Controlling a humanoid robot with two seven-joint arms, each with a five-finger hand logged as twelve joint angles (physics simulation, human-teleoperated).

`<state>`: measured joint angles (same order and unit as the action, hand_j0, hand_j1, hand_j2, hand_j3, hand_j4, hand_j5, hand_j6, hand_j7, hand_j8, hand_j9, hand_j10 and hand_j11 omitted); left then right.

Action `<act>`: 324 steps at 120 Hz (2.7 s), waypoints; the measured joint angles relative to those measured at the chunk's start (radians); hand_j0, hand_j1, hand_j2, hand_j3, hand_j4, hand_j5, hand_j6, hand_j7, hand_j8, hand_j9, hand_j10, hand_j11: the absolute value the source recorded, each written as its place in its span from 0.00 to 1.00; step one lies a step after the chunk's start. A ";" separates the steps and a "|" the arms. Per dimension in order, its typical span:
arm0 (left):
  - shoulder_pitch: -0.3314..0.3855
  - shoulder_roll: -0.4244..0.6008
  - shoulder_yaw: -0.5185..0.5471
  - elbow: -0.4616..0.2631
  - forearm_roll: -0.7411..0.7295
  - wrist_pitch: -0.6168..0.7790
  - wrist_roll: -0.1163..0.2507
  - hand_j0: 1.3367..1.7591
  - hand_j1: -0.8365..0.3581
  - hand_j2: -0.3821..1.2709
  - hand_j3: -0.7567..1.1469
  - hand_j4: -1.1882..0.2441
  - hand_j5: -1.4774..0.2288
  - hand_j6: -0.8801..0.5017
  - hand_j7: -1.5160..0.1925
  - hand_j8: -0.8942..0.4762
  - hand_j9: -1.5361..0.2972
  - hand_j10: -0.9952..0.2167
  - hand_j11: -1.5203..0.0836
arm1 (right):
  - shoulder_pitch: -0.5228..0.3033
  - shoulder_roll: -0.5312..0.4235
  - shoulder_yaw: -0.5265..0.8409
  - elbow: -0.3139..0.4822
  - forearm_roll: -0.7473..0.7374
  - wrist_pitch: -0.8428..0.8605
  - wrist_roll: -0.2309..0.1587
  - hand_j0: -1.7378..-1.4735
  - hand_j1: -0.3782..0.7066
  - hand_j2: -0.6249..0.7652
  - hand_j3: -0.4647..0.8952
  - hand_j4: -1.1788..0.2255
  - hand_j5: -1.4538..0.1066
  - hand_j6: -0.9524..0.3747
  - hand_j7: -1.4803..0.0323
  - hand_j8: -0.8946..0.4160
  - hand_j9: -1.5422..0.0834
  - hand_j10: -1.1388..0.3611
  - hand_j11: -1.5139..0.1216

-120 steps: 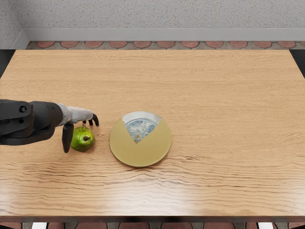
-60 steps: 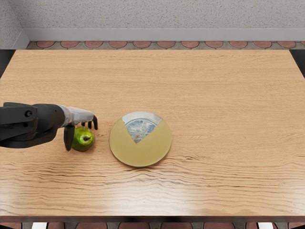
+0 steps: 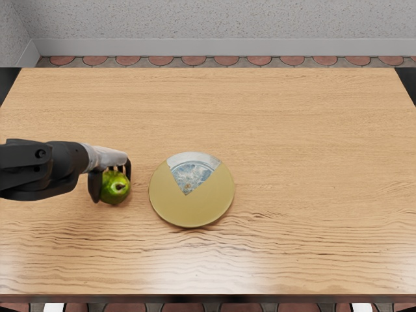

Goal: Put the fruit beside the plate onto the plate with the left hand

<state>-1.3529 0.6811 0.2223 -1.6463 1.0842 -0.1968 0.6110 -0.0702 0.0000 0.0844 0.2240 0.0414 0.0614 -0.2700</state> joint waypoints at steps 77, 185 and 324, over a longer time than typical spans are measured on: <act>-0.023 0.001 0.000 0.011 -0.028 -0.005 0.000 0.75 0.52 0.31 0.40 0.61 0.42 0.44 0.44 0.36 0.43 0.38 0.48 | 0.000 0.000 0.000 -0.001 0.000 0.000 0.000 0.30 0.06 0.45 0.34 0.82 0.91 0.70 0.95 0.66 0.93 0.74 0.90; -0.382 -0.013 -0.004 0.031 -0.348 -0.106 0.000 0.75 0.50 0.35 0.40 0.61 0.40 0.45 0.42 0.36 0.42 0.36 0.47 | 0.001 0.000 0.000 -0.003 0.000 0.000 -0.003 0.30 0.06 0.45 0.34 0.82 0.91 0.70 0.95 0.66 0.93 0.74 0.90; -0.351 -0.400 0.050 0.216 -0.495 -0.022 0.000 0.76 0.65 0.29 0.40 0.64 0.57 0.46 0.59 0.44 0.57 0.52 0.64 | 0.000 0.000 0.000 -0.002 0.000 0.000 -0.006 0.30 0.06 0.45 0.34 0.82 0.91 0.70 0.95 0.66 0.93 0.74 0.90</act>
<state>-1.7042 0.2807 0.2720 -1.4306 0.5891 -0.2188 0.6109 -0.0698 0.0000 0.0844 0.2224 0.0414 0.0614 -0.2759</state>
